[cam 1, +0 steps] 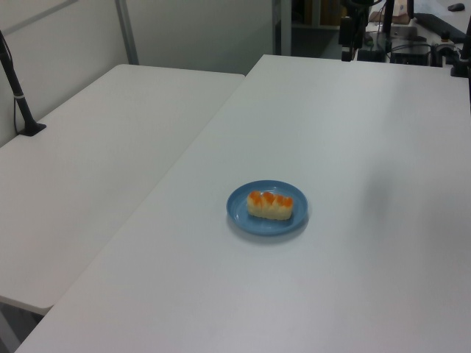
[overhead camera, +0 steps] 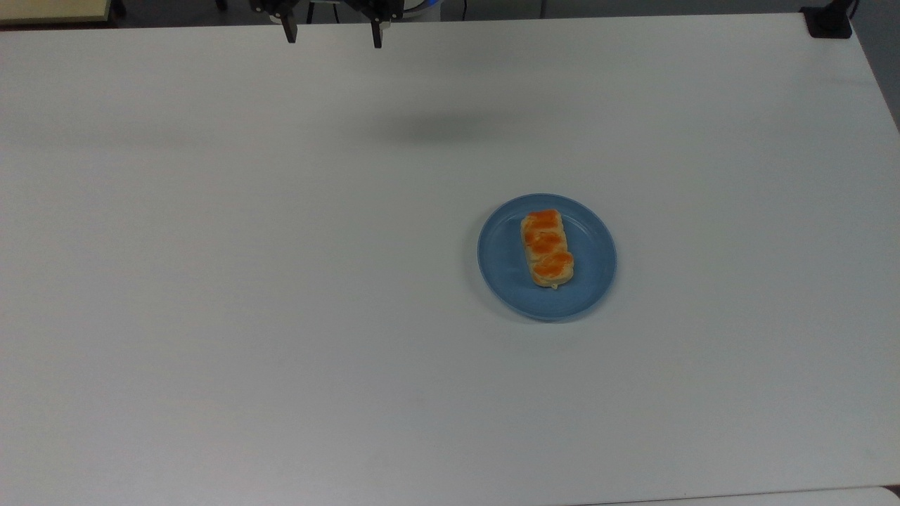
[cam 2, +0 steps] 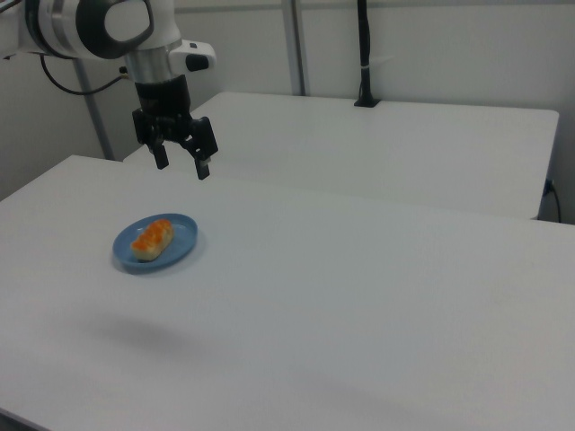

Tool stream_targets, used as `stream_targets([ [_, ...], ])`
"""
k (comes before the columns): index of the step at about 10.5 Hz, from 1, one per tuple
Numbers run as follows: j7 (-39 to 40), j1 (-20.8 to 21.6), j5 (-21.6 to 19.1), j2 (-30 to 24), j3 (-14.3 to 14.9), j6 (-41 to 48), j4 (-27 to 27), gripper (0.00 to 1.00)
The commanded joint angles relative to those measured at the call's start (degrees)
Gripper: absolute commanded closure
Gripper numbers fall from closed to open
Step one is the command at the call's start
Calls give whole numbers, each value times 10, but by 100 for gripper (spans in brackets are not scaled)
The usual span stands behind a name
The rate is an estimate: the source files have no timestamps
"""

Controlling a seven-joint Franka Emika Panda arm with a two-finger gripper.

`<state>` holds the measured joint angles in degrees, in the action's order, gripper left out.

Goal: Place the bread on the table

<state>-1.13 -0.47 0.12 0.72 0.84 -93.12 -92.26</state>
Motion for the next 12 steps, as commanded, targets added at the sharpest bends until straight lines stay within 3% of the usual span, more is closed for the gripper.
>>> stream_targets([
  [1, 30, -7, -6, 0, 3, 5, 7, 0],
  [10, 30, -1, -10, 20, -4, -10, 9, 0],
  [12, 21, 25, -13, 37, -7, -23, 10, 0],
])
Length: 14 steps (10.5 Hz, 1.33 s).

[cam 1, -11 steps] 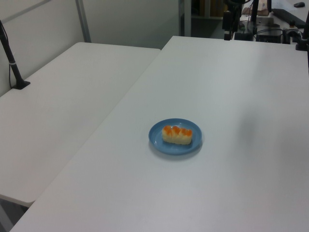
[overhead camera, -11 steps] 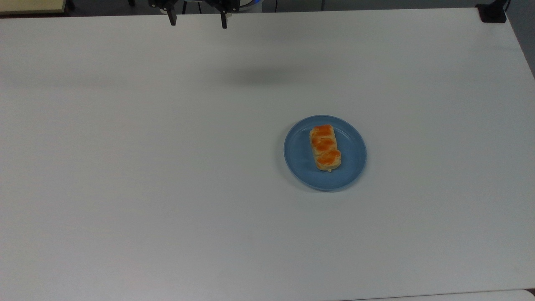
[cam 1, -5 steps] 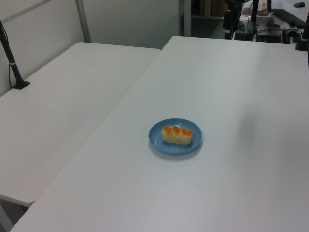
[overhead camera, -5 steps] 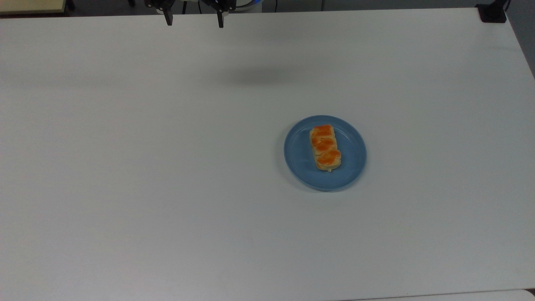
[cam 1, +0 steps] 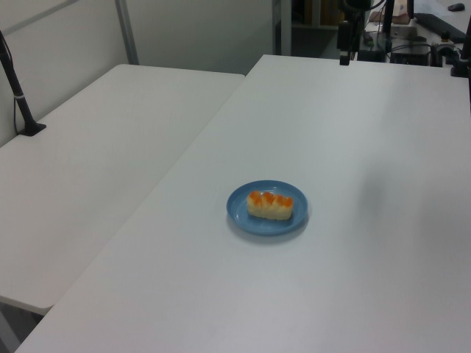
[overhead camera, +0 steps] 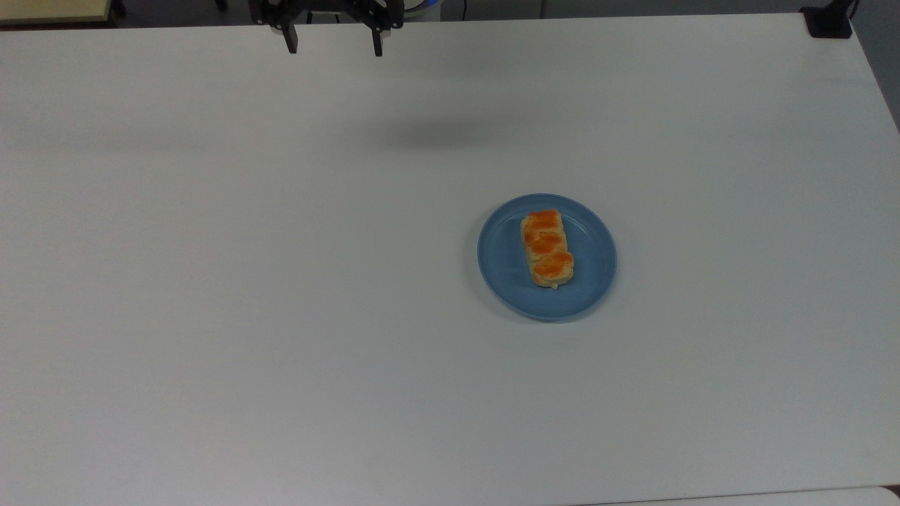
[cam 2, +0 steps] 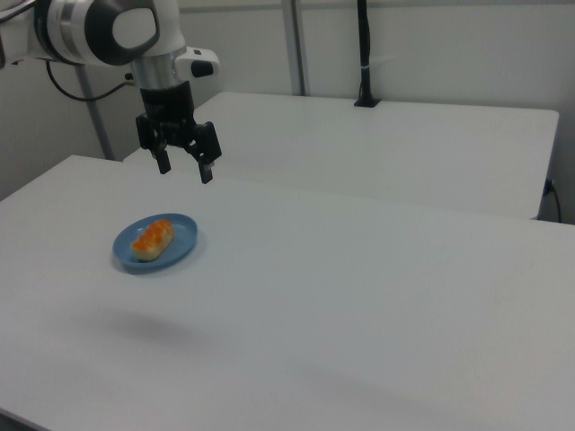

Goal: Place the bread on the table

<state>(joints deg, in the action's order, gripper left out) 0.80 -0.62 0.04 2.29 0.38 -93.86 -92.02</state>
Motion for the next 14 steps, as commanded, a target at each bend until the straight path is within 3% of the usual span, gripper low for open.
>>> stream_targets([
  [1, 1, 41, -14, 32, -2, -17, 8, 0],
  [3, -26, 86, -15, 60, -2, -35, 9, 0],
  [7, -176, 184, -6, 154, -1, -155, 12, 0],
  [10, -239, 211, 14, 244, 0, -217, 49, 0],
  [14, -240, 222, 28, 295, 0, -279, 66, 0],
])
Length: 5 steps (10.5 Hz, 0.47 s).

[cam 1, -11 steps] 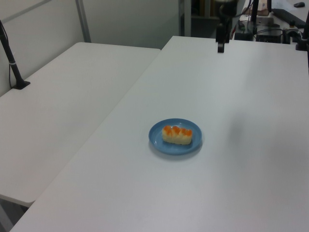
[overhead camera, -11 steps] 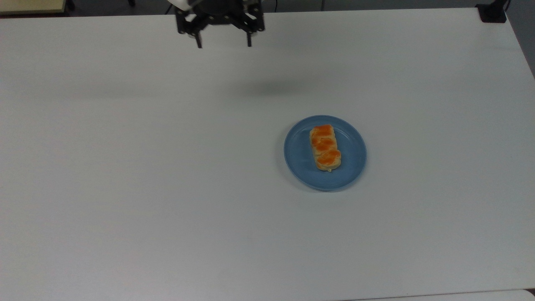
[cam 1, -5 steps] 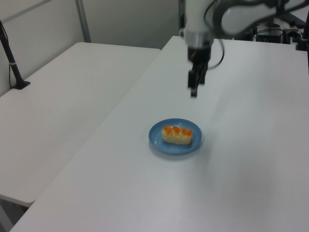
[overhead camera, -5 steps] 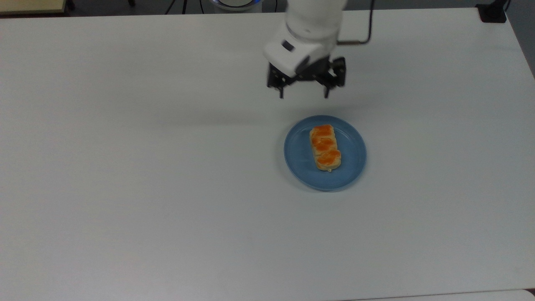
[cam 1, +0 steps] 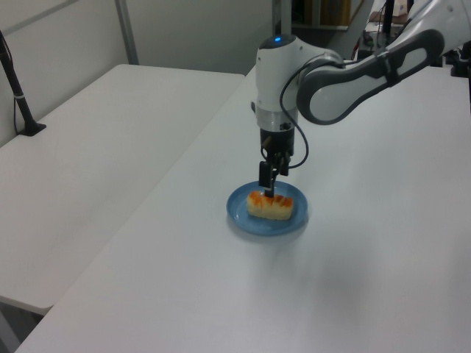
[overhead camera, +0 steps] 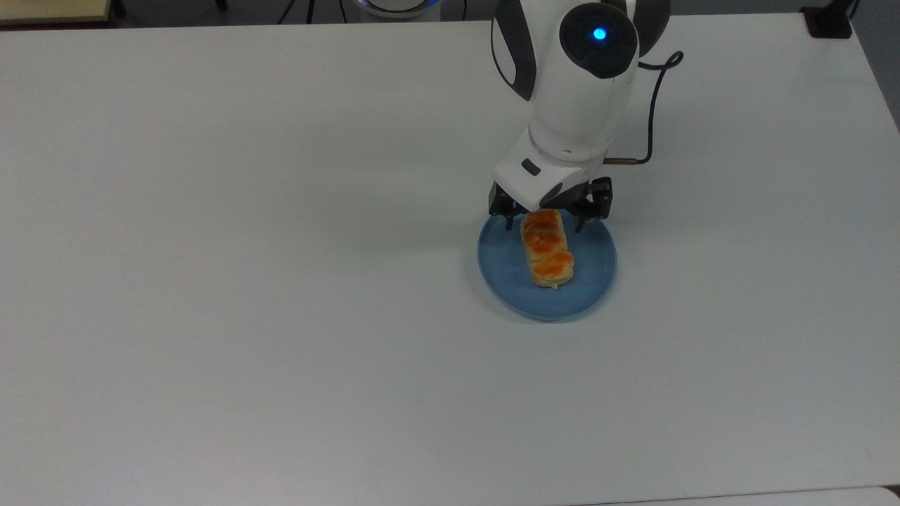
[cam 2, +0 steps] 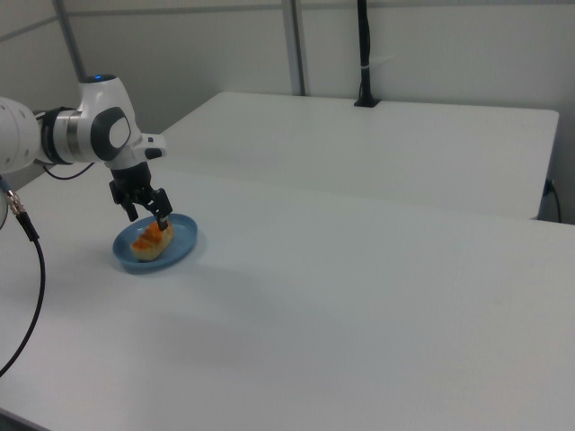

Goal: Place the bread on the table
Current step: 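Move the open gripper over the bread roll and lower it, then close the gripper on the orange-topped bread roll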

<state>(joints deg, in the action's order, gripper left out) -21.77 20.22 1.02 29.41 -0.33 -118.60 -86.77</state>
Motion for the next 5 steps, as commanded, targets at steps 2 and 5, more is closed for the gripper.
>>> stream_targets([
  [2, -20, 16, 25, 43, 6, -53, 14, 0],
  [5, -20, 26, 31, 54, 6, -59, 13, 29],
])
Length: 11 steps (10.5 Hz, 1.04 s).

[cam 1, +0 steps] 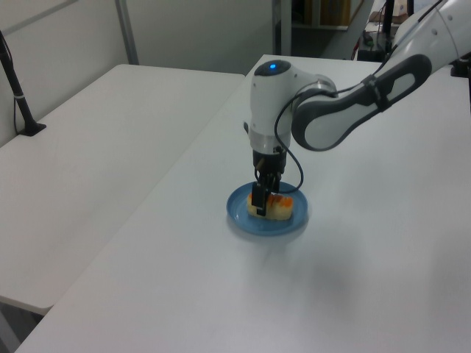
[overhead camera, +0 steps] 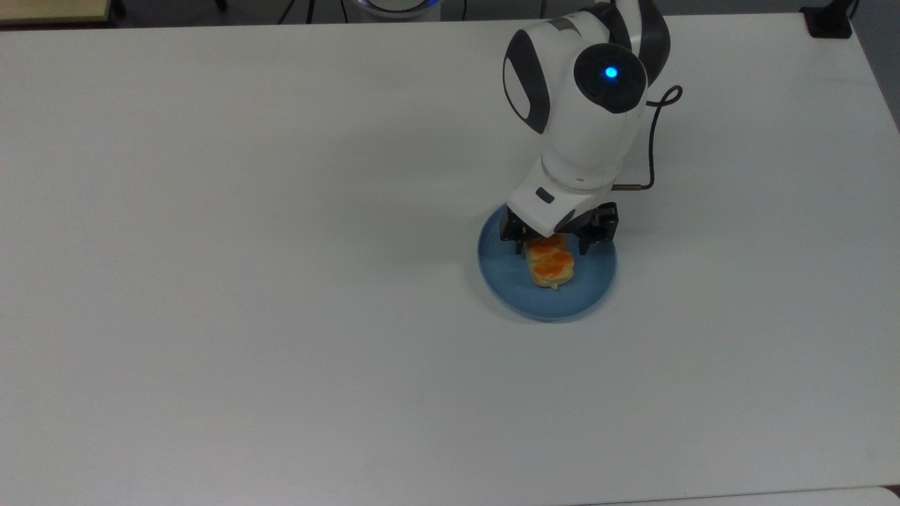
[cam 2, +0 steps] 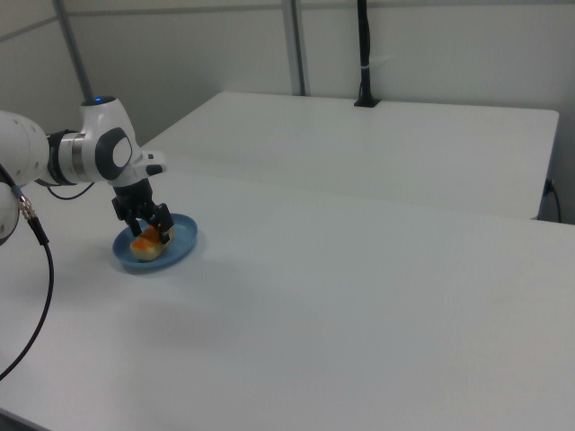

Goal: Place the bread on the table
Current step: 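Close the gripper on the orange-topped bread roll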

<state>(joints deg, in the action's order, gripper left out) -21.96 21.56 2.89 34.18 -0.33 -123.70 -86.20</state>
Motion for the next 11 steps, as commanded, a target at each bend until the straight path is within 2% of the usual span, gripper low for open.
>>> stream_targets([
  [1, -18, 13, 12, 5, 7, -8, 6, 48],
  [2, -14, 13, 12, 2, 7, -6, 8, 62],
  [3, -13, 12, 12, -8, 7, -4, 9, 67],
  [7, -17, 32, 13, -34, 7, 0, 5, 67],
  [9, -12, 24, 19, -37, 7, 0, -3, 67],
  [11, 8, -13, 20, -61, 7, 2, -16, 66],
])
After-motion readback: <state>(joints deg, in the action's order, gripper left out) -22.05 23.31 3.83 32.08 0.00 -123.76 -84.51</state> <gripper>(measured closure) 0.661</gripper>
